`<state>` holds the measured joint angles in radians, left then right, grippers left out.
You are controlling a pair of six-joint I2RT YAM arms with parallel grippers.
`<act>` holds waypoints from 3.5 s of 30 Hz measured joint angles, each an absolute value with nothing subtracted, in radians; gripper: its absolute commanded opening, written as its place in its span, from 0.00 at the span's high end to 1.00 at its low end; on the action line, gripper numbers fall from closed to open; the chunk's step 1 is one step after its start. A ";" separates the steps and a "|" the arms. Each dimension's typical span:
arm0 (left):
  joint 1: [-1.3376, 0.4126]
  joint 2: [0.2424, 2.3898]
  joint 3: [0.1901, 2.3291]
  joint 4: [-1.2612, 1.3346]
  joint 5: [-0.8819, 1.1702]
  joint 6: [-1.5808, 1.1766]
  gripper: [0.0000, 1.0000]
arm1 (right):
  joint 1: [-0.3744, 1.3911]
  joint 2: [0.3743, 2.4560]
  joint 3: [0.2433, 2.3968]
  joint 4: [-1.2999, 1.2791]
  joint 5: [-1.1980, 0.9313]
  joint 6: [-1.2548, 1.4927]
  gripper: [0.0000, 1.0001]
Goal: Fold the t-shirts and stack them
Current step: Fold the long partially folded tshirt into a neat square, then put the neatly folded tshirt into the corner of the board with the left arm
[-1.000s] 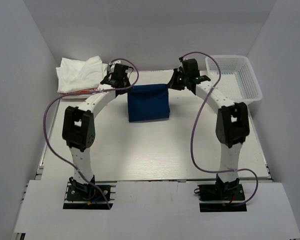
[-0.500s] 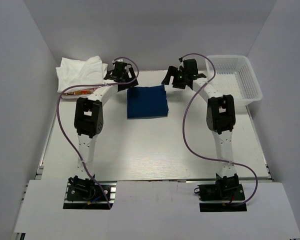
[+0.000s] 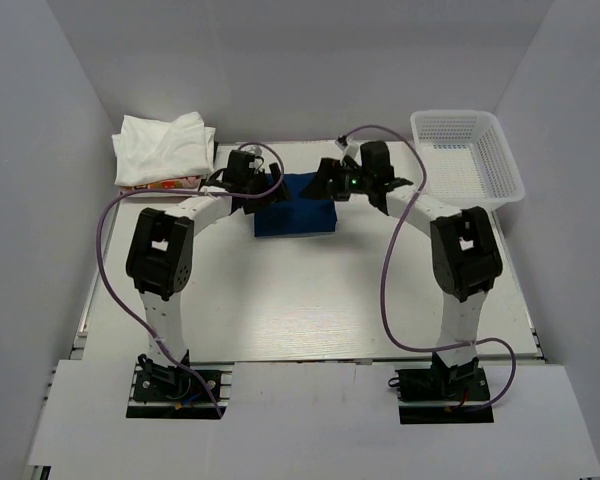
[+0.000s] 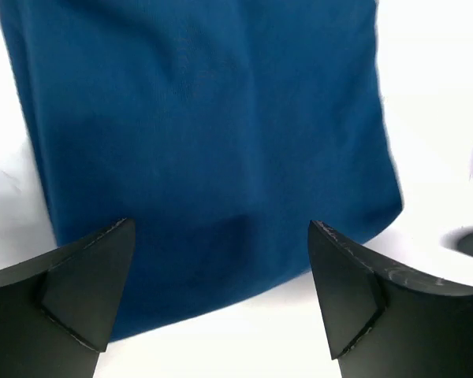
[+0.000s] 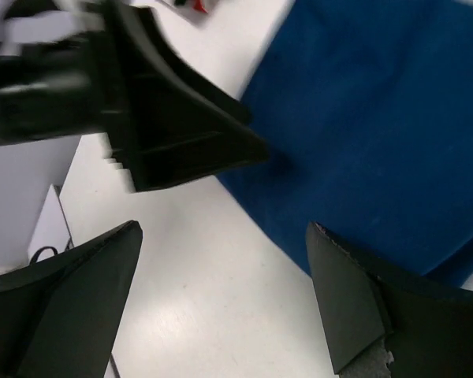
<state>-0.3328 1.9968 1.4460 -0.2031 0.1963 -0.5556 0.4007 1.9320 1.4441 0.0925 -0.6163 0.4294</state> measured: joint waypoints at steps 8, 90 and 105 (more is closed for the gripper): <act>-0.324 2.021 1.349 -0.162 0.239 -0.622 0.00 | 0.365 2.170 1.326 0.317 -0.701 0.660 0.09; -0.300 2.001 1.902 -0.555 -0.394 0.242 1.00 | 0.527 1.214 0.644 -0.027 -0.014 0.423 0.09; -0.131 2.122 2.239 -0.622 -0.290 0.328 1.00 | 0.523 1.267 0.645 -0.025 -0.030 0.438 0.09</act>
